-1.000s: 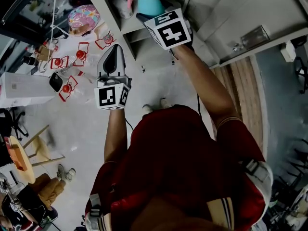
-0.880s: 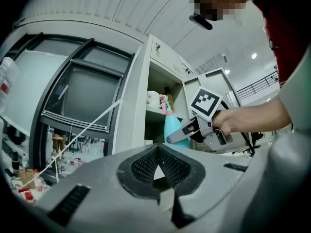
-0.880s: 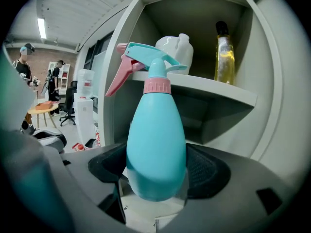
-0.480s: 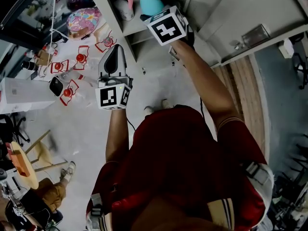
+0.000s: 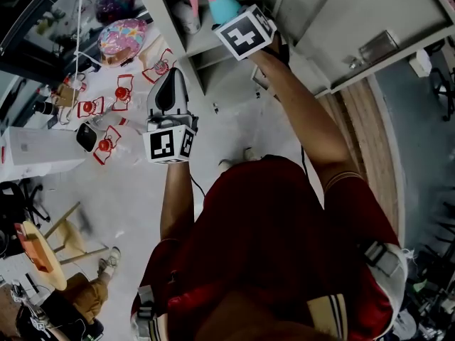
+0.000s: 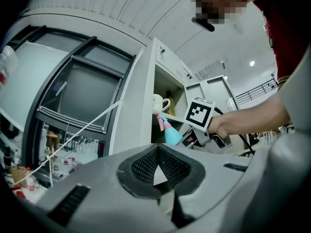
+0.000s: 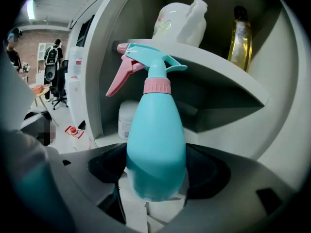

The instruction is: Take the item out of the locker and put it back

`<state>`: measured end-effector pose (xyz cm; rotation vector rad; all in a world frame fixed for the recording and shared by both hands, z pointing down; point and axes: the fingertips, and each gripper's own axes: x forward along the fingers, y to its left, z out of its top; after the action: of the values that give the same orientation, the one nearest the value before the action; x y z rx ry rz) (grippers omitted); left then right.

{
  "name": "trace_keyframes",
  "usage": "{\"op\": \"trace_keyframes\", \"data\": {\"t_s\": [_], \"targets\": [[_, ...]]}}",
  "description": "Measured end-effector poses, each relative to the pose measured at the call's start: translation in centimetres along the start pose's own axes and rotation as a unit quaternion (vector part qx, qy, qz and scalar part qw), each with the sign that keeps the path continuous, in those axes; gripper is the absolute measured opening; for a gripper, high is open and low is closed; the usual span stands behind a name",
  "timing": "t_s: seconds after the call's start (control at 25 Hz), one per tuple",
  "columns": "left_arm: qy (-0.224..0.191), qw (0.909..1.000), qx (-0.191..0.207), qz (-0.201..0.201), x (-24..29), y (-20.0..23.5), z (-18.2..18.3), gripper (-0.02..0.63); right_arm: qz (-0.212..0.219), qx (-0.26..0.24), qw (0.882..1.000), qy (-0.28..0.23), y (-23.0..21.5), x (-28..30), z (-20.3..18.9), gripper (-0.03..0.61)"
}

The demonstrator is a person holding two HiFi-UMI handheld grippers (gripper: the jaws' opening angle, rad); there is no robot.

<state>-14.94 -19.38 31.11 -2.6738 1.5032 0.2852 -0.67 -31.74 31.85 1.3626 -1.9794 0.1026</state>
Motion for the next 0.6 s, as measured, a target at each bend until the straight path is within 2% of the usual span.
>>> {"op": "trace_keyframes", "data": {"t_s": [0.28,0.6], "targets": [[-0.002,1.0000,-0.006,-0.001,0.0,1.0,0.0,0.006,-0.001,0.000,1.000,0.025,-0.1,1.0,-0.2,0.371],[-0.001,1.0000,-0.007,0.002,0.3,2.3,-0.4,0.006,-0.003,0.005,0.999,0.031,-0.4,2.4,0.2,0.371]]}}
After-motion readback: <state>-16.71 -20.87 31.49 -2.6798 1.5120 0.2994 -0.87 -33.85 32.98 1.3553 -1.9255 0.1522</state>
